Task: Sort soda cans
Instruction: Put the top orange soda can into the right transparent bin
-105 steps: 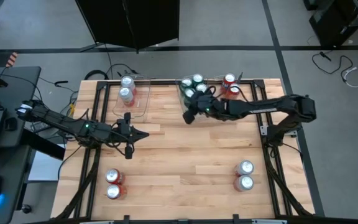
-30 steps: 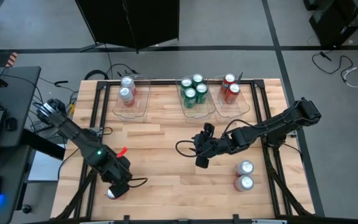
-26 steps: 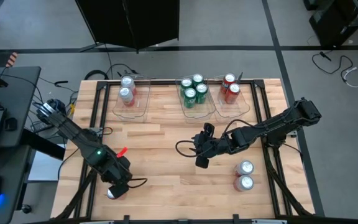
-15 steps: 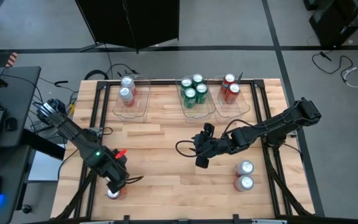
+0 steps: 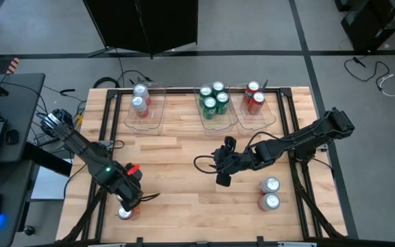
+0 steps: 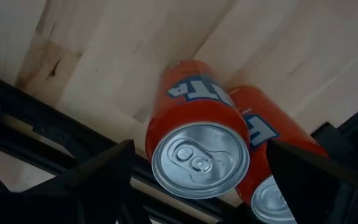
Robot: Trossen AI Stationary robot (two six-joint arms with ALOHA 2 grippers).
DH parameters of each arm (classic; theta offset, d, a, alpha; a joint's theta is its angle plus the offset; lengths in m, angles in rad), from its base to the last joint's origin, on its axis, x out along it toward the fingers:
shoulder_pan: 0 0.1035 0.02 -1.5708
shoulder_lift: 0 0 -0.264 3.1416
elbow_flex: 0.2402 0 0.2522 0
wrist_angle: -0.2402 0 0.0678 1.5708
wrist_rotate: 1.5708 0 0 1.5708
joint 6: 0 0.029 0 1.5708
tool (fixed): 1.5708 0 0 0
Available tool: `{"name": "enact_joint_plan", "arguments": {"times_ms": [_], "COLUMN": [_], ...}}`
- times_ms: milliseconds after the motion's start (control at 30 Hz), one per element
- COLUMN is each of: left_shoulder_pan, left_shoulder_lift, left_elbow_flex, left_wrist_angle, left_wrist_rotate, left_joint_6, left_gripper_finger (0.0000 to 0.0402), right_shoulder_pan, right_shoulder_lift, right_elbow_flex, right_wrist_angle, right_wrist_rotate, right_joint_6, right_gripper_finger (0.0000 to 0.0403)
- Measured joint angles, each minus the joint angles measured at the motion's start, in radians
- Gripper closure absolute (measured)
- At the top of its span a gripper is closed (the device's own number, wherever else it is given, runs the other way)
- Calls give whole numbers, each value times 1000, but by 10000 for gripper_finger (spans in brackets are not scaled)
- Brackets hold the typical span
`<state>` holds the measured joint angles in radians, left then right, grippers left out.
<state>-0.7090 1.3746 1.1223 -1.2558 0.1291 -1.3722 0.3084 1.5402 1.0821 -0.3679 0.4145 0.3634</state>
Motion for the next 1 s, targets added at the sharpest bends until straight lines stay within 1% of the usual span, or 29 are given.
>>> {"name": "enact_joint_plan", "arguments": {"times_ms": [100,233,400,467,633,667,867,1000], "left_shoulder_pan": [0,0,0,0,3,8,93,186], "left_shoulder_lift": [0,0,0,0,-2,-2,-2,-2], "left_elbow_flex": [-19,-54,-86,-95,-98,-97,-96,-96], "left_wrist_angle": [4,23,62,73,86,86,96,130], "left_wrist_rotate": [5,43,42,40,23,22,16,8], "left_joint_6": [0,-1,0,2,32,43,153,265], "left_gripper_finger": [34,35,41,55,115,120,121,121], "right_shoulder_pan": [0,0,0,0,0,0,5,14], "right_shoulder_lift": [0,0,0,0,0,0,-22,-67], "right_elbow_flex": [0,0,0,0,0,0,0,0], "right_wrist_angle": [0,0,0,0,0,0,-2,-10], "right_wrist_rotate": [0,0,0,0,0,0,0,1], "right_joint_6": [0,0,0,0,0,0,0,0], "right_gripper_finger": [194,194,194,194,194,194,194,194]}}
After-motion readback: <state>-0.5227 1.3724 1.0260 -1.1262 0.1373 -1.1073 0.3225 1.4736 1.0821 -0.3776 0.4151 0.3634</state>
